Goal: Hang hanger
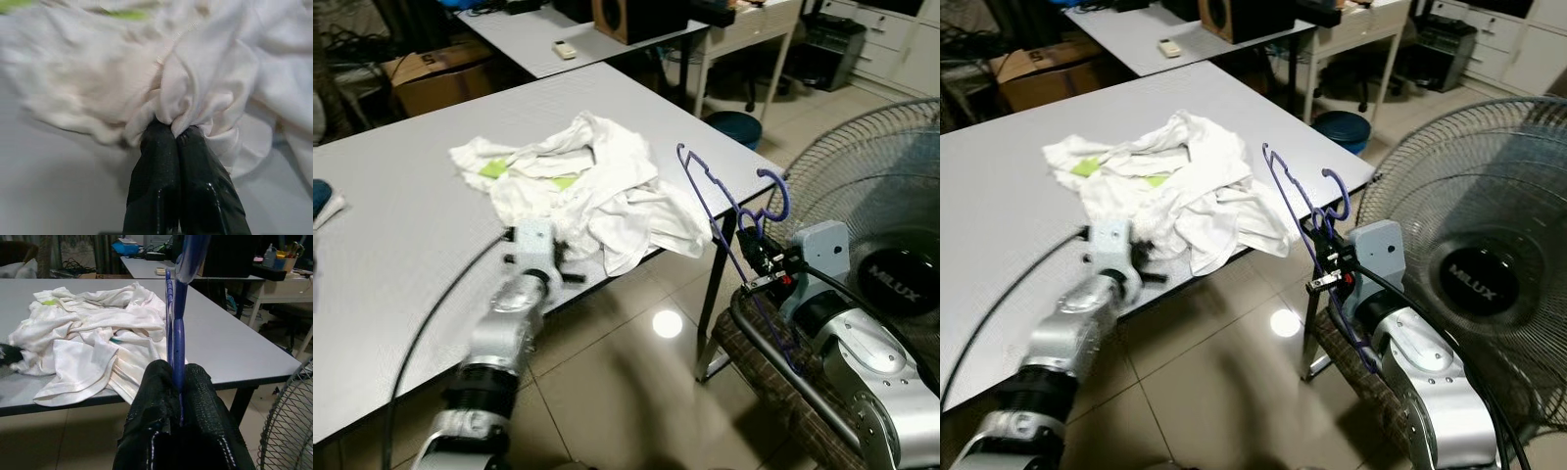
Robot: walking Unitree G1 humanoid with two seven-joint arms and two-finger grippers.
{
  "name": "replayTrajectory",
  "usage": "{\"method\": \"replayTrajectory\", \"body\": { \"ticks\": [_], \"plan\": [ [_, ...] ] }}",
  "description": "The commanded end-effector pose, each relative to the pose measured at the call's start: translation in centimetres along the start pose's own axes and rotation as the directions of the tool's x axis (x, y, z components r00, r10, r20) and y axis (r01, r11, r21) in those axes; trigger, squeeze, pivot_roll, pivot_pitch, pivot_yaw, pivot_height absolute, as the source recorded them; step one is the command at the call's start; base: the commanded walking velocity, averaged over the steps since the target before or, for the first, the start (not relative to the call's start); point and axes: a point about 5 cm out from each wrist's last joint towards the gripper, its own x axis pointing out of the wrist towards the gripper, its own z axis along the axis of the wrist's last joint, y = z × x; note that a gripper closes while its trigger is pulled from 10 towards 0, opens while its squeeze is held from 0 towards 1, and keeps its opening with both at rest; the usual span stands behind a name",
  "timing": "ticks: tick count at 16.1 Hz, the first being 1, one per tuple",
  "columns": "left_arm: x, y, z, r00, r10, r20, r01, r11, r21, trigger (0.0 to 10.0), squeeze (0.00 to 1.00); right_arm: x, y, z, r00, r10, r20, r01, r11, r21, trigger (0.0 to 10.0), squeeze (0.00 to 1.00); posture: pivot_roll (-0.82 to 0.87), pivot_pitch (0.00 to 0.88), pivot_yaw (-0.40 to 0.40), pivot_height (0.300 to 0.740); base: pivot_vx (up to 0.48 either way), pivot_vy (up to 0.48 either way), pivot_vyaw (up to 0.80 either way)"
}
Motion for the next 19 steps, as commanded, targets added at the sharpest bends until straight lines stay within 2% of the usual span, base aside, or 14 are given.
{"method": "replayTrajectory", "body": {
  "ticks": [1, 3, 4, 7, 9, 10, 12, 13, 19],
  "plan": [
    [-0.4, 1.3, 1.3, 0.998, 0.025, 0.058, -0.024, 1.000, -0.015, 0.0, 0.00, -0.3, -0.1, 0.2, 1.000, -0.013, 0.017, 0.013, 1.000, -0.010, 10.0, 0.00, -0.16, 0.014, 0.094, 0.740, 0.000, 0.000, 0.00],
    [-1.5, 4.0, 4.2, 0.985, 0.079, 0.151, -0.080, 0.997, -0.001, 0.0, 0.00, -0.5, -0.5, 0.0, 1.000, -0.020, 0.017, 0.020, 1.000, -0.010, 10.0, 0.00, -0.15, 0.018, 0.104, 0.740, 0.000, 0.000, 0.00],
    [-1.9, 4.7, 5.0, 0.981, 0.087, 0.175, -0.089, 0.996, 0.004, 0.0, 0.00, -0.6, -0.7, -0.1, 1.000, -0.022, 0.017, 0.022, 1.000, -0.010, 10.0, 0.00, -0.14, 0.019, 0.107, 0.740, 0.000, 0.000, 0.00],
    [-4.4, 6.4, 9.6, 0.947, 0.058, 0.317, -0.072, 0.997, 0.032, 0.0, 0.00, -0.9, -1.2, -0.3, 1.000, -0.003, 0.025, 0.003, 1.000, -0.023, 10.0, 0.00, -0.13, 0.019, 0.115, 0.740, 0.000, 0.000, 0.00],
    [-5.1, 6.2, 12.0, 0.920, 0.028, 0.390, -0.033, 0.999, 0.006, 0.0, 0.00, -1.4, -0.4, -0.3, 0.991, 0.129, 0.022, -0.128, 0.991, -0.040, 10.0, 0.00, -0.11, 0.018, 0.119, 0.740, 0.000, 0.000, 0.00],
    [-5.3, 5.7, 13.0, 0.910, -0.007, 0.415, -0.001, 1.000, 0.019, 0.0, 0.00, -1.8, 0.3, -0.5, 0.977, 0.215, 0.006, -0.214, 0.975, -0.053, 10.0, 0.00, -0.10, 0.018, 0.119, 0.740, 0.000, 0.000, 0.00],
    [-5.3, 4.9, 14.1, 0.898, -0.064, 0.435, 0.047, 0.998, 0.049, 0.0, 0.00, -2.1, 0.7, -0.9, 0.959, 0.281, -0.030, -0.283, 0.956, -0.081, 10.0, 0.00, -0.10, 0.014, 0.127, 0.740, 0.000, 0.000, 0.00],
    [-5.3, 4.6, 15.5, 0.884, -0.068, 0.463, 0.059, 0.998, 0.033, 0.0, 0.00, -2.4, 1.2, -1.5, 0.935, 0.348, -0.073, -0.354, 0.930, -0.097, 10.0, 0.00, -0.10, 0.009, 0.136, 0.740, 0.000, 0.000, 0.00],
    [-5.2, 4.6, 15.8, 0.880, -0.060, 0.471, 0.056, 0.998, 0.022, 0.0, 0.00, -2.5, 1.3, -1.7, 0.928, 0.363, -0.081, -0.369, 0.924, -0.095, 10.0, 0.00, -0.10, 0.009, 0.136, 0.740, 0.000, 0.000, 0.00]
  ]
}}
